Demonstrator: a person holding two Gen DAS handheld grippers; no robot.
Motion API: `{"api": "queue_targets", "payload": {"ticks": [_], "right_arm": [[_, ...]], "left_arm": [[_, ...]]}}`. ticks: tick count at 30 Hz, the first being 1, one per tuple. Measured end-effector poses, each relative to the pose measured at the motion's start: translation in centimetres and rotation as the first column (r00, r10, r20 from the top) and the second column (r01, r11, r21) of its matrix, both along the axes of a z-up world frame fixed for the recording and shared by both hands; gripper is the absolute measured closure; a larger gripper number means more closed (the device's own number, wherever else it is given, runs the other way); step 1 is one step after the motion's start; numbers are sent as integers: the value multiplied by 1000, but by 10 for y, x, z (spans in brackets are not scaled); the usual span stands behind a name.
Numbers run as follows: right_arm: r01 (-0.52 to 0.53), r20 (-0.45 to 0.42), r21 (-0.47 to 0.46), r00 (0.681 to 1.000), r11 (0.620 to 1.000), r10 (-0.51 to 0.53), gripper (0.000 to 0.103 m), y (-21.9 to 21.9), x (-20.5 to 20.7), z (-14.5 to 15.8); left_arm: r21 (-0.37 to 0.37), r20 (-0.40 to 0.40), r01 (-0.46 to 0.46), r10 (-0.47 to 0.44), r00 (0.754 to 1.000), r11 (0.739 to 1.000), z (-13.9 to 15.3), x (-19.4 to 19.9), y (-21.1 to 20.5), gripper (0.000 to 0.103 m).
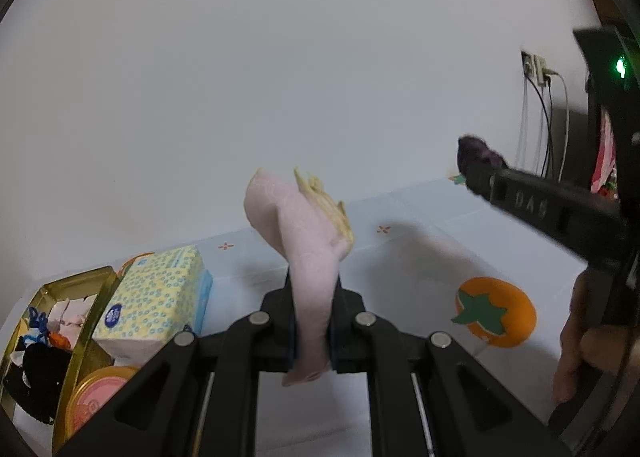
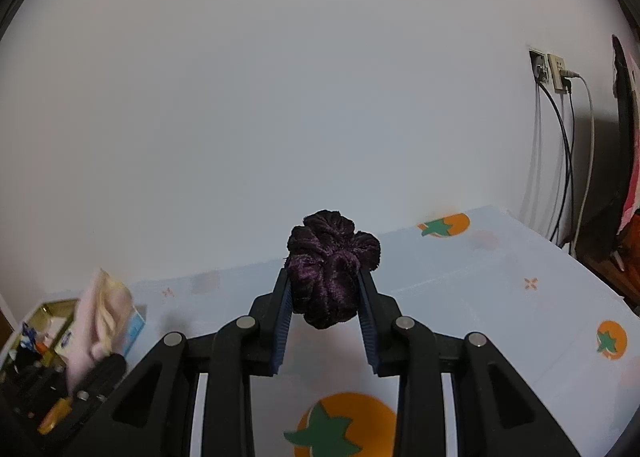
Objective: Organize soft objects
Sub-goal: 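Lift the scrunchie and pink sock and carry both toward the gold tray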
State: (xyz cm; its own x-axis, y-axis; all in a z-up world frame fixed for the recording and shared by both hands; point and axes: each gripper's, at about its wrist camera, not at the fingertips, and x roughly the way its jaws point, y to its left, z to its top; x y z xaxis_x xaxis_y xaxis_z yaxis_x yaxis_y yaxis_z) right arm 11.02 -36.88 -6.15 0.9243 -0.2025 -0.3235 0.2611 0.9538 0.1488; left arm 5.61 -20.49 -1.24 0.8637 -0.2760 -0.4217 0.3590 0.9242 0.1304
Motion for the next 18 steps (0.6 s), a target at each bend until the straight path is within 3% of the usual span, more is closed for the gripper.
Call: {"api": "queue_targets", "payload": {"ticks": [5,11,18], "right_arm": [[33,-37,-6,999,999,-34,70,7,-15,-10],[90,-1,-33,996,995,-90,70,19,-46,-9],[109,48,-175,994,978,-102,70,62,-70,-7]], "left_arm": [[-10,3,11,-11,1000,1000,1,5,8,94],[-16,14,31,-30,999,999,-1,-9,11,94],[-23,38,66,-65,997,998,-2,-26,26,94]]}}
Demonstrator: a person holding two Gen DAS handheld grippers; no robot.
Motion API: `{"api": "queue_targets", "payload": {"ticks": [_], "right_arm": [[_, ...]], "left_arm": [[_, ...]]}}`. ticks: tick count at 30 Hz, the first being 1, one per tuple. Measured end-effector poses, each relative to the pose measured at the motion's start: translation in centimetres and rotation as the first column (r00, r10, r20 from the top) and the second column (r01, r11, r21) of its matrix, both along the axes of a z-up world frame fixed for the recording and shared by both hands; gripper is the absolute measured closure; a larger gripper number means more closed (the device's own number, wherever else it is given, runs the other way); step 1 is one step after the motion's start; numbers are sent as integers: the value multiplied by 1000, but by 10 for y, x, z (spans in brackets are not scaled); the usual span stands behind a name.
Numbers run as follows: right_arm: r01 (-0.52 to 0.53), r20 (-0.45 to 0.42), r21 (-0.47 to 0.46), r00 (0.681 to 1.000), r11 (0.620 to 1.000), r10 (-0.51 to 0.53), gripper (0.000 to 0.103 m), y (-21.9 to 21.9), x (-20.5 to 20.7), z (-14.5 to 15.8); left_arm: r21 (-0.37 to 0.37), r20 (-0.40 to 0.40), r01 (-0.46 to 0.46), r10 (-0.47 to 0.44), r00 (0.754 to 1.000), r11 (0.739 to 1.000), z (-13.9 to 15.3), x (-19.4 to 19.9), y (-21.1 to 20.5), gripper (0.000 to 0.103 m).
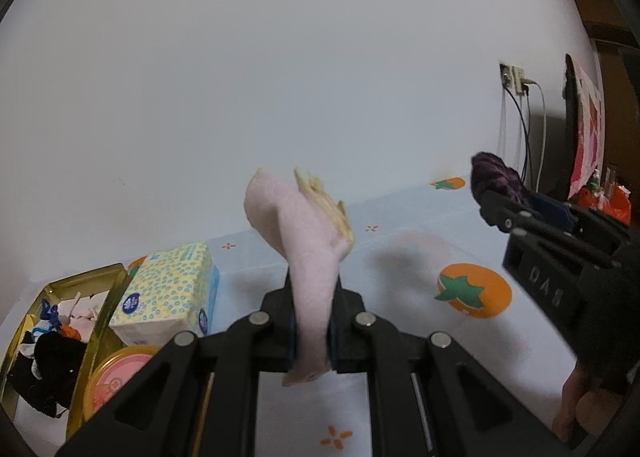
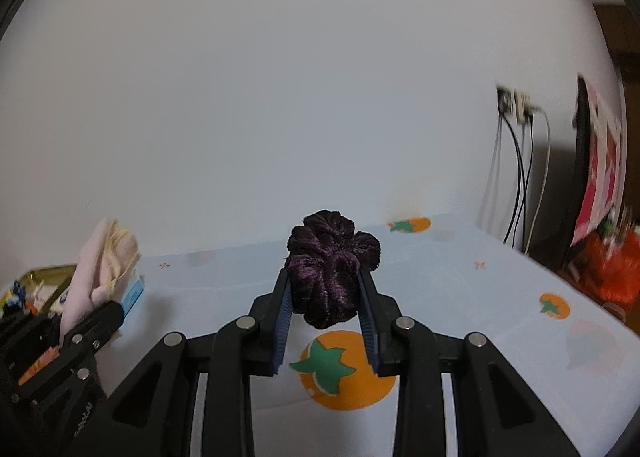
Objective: Organize soft objects
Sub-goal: 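Lift the scrunchie and pink sock and carry both toward the gold tray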
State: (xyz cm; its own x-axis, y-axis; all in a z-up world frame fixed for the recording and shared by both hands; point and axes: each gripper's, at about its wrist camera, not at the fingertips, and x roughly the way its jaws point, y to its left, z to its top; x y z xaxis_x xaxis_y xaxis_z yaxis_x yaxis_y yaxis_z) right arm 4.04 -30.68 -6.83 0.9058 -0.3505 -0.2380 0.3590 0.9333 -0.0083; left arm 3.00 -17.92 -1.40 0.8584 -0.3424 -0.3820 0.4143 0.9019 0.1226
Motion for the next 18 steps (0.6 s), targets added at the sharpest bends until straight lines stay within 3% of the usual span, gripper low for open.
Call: {"api": "queue_targets", "payload": {"ticks": [5,18], "right_arm": [[-9,16,-53,1000,999,10,69,38,-18,-6],[9,27,-29,1000,1000,-8,69,57,-36,-11]], "left_arm": [[-4,4,7,-7,1000,1000,0,-8,9,94],[-30,16,20,-20,1000,999,0,-27,34,94]]}}
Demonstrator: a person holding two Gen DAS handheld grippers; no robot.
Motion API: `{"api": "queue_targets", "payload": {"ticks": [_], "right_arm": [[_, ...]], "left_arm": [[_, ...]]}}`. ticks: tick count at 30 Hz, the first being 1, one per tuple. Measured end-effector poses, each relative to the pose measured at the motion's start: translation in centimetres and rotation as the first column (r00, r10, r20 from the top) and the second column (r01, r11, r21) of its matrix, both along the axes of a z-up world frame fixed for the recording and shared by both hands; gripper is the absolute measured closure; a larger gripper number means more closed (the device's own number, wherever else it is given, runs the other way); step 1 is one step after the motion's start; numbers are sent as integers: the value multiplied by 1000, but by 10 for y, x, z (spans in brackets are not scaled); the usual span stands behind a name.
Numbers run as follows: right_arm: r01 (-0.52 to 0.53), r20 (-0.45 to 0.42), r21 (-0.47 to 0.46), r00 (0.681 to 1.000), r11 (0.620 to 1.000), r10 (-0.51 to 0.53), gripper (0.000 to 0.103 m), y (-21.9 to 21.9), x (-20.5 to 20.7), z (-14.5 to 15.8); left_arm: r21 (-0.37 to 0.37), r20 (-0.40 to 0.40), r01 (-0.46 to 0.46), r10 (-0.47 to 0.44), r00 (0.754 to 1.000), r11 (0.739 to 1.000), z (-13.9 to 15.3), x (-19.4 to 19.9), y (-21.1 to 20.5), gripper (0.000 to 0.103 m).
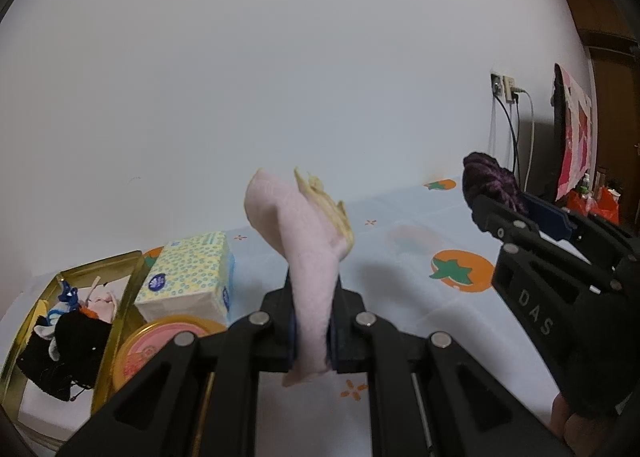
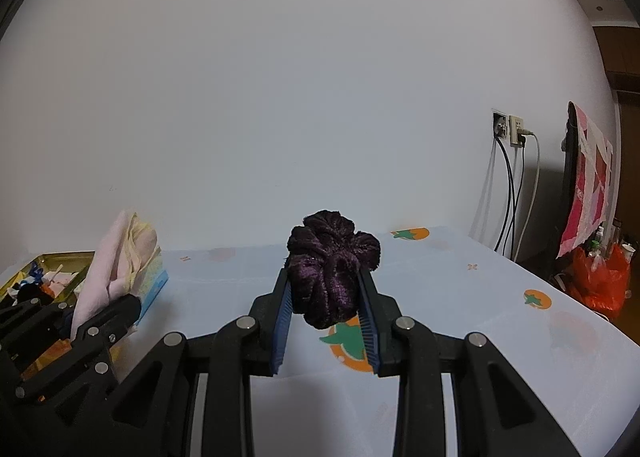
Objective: Organize soft objects
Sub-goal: 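Lift the scrunchie and pink sock and carry both toward the gold tray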
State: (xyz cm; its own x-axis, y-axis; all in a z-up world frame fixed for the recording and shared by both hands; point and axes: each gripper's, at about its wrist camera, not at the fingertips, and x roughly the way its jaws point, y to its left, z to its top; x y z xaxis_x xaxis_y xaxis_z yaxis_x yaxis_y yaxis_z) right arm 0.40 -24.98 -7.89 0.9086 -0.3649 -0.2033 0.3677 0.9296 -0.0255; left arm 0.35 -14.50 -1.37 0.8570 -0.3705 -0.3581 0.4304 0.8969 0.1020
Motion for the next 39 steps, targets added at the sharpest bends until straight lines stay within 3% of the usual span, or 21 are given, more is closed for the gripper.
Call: {"api": "queue_targets", "payload": {"ticks": [13,27,39], "right_arm": [[-56,24,9,998,998,55,69,40,-11,-1],[-136,46,1,990,991,136,69,104,-4,3],[-241,81,14,968,971,239,69,159,20,22]], "left_arm": [[18,40,32,-33,999,999,2,-16,40,94],[-93,17,35,-34,999,995,16,-7,101,94],[-131,53,-33,41,998,991,38,14,164,94]]}}
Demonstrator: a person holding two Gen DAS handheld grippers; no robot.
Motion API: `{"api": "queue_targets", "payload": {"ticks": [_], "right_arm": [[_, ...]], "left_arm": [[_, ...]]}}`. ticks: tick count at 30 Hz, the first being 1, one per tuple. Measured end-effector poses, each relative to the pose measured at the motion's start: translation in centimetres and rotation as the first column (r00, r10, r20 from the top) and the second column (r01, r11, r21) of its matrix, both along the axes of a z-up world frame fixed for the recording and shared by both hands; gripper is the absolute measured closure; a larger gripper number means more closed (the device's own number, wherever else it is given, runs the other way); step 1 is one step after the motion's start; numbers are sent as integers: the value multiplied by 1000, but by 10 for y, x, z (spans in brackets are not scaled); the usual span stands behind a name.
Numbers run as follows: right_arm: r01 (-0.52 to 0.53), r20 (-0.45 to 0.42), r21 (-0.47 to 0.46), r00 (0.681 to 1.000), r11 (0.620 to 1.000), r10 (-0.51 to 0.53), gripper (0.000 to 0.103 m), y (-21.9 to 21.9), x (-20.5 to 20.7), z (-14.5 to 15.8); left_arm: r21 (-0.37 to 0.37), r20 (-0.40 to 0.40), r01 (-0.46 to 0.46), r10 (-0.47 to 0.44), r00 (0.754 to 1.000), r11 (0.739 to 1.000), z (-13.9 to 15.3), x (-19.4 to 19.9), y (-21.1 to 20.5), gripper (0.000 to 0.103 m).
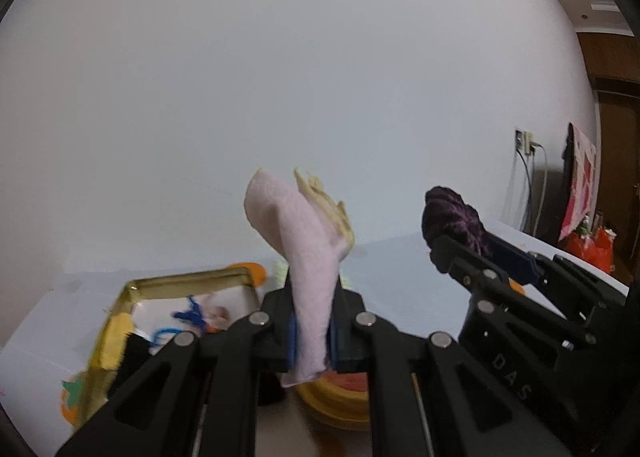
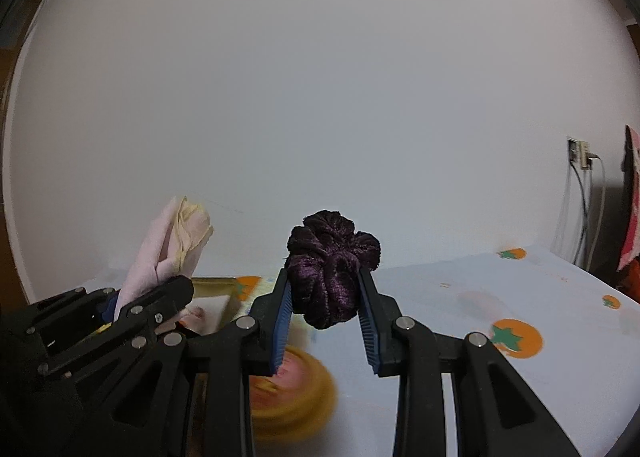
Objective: Organize soft objects
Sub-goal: 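Lift the scrunchie and pink sock and carry both toward the gold tray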
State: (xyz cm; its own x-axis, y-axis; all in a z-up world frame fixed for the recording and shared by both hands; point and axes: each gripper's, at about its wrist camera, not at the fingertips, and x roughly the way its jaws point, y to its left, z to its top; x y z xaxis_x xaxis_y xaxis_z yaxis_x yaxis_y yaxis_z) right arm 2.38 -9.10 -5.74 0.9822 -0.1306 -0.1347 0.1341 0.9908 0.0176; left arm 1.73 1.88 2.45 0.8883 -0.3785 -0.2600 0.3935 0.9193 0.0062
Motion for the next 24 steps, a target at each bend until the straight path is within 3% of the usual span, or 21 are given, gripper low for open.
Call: {"api": "queue_targets", "payload": {"ticks": [12,24], "right_arm": [[-98,9,6,995,995,98,69,44,37,17],[-151,-22,-12,988,989,150,69,67,75,23]], "left_arm": [[48,21,-123,122,992,991,14,38,44,94],[28,-28,-181,182,983,983,16,74,78,94]]}}
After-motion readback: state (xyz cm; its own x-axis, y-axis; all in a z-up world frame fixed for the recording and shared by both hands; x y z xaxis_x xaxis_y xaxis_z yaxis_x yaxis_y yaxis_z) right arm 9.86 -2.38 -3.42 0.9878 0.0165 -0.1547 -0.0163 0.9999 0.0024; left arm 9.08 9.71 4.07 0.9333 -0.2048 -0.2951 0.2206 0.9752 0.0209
